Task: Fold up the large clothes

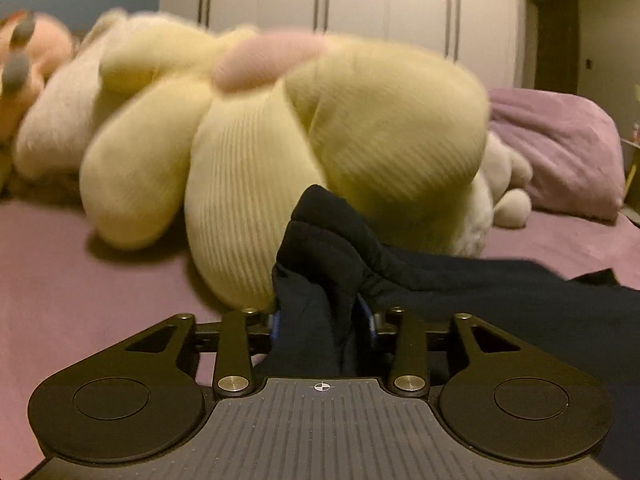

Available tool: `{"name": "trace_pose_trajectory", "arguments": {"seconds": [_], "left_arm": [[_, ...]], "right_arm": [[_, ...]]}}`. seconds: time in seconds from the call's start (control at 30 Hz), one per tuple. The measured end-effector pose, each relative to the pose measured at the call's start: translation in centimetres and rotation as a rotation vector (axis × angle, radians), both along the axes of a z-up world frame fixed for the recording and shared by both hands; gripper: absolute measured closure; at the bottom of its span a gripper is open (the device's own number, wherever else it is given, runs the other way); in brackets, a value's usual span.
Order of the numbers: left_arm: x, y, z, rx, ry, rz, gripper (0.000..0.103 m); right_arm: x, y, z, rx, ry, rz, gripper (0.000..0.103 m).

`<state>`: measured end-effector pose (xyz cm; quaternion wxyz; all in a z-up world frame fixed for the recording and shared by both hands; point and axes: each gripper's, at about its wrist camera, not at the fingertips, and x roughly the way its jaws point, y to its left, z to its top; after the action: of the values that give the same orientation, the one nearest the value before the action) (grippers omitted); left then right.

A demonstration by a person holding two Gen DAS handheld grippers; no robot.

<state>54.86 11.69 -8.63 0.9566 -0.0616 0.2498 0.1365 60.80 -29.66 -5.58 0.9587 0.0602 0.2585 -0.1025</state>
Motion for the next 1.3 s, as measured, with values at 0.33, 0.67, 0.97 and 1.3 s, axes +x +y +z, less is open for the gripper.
{"name": "trace_pose_trajectory", "arguments": {"seconds": [0.33, 0.67, 0.97, 1.3], "left_arm": [[1.9, 0.2, -1.9, -0.003, 0.09, 0.056, 0.023], [-2.3, -1.0, 0.4, 0.018, 0.055, -0.001, 0.008], [-1.9, -0.8, -0.7, 0.009, 0.126, 0.027, 0.0], [-12.5, 0.8, 1.0, -0.099, 0.211, -0.11, 0.001]], "right_arm": [[0.9, -3.5, -5.5, 0.213, 0.024, -0.003, 0.09], [-5.7, -0.9, 0.1, 0.165, -0.103, 0.096, 0.066], [-4.4, -0.3, -3.7, 0.187, -0.022, 0.109, 0.07], [-13.0, -7.5, -1.4, 0.412, -0.013, 0.016, 0.052]]}}
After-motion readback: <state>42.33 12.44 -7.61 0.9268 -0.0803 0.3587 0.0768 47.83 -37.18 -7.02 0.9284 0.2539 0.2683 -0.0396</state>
